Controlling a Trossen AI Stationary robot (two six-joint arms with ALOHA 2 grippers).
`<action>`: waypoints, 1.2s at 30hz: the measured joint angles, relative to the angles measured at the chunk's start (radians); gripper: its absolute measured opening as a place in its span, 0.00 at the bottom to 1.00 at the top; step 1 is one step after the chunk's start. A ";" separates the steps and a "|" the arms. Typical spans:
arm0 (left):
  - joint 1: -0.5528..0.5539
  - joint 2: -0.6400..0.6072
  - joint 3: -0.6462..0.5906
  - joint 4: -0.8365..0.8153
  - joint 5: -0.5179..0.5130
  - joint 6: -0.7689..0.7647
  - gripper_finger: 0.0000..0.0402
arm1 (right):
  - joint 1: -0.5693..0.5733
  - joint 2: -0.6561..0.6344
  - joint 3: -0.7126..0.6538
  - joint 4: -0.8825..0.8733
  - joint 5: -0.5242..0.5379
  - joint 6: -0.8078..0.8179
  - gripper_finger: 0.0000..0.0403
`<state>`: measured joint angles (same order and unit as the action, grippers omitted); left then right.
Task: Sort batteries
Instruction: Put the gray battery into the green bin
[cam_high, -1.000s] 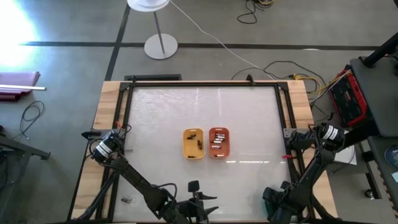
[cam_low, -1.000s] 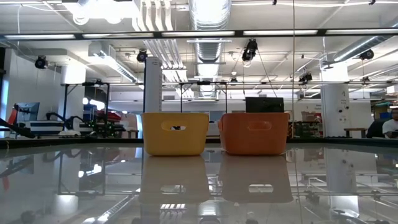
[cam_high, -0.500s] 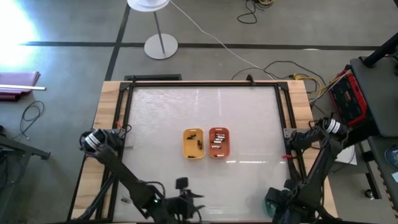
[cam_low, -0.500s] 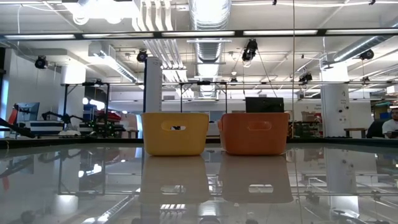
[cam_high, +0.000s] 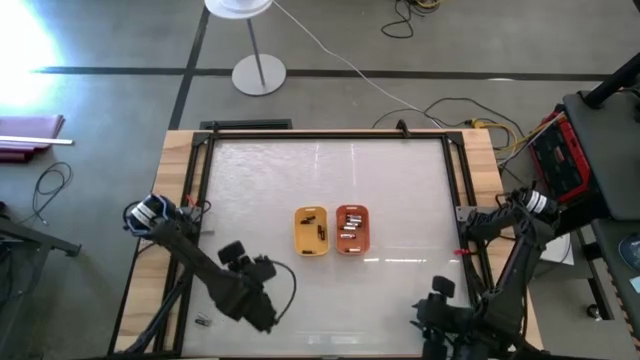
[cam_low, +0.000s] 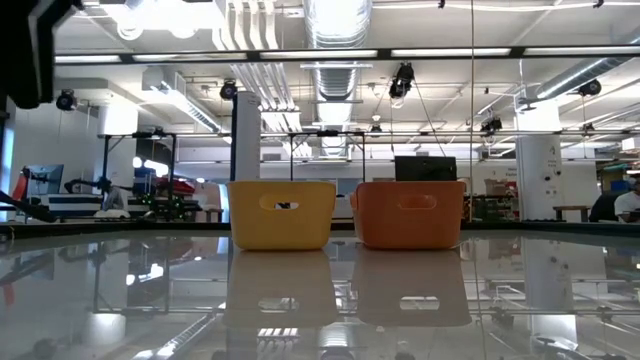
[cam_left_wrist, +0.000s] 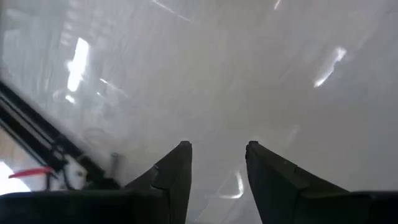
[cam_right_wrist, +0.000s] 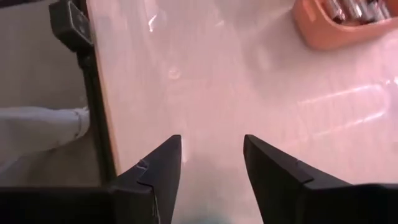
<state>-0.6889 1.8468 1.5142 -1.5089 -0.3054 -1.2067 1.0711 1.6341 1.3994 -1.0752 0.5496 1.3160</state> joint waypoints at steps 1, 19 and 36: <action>0.018 -0.012 -0.012 -0.001 0.004 0.037 0.33 | -0.007 0.000 0.000 0.004 0.007 -0.017 0.41; 0.491 -0.356 -0.616 0.160 0.249 0.603 0.30 | -0.139 0.006 -0.008 0.025 0.131 -0.351 0.36; 0.725 -0.324 -0.728 0.164 0.296 0.918 0.29 | -0.359 0.006 -0.018 0.156 0.127 -0.524 0.44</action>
<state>0.0360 1.5226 0.7862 -1.3446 -0.0090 -0.2891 0.7119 1.6402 1.3815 -0.9193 0.6770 0.7918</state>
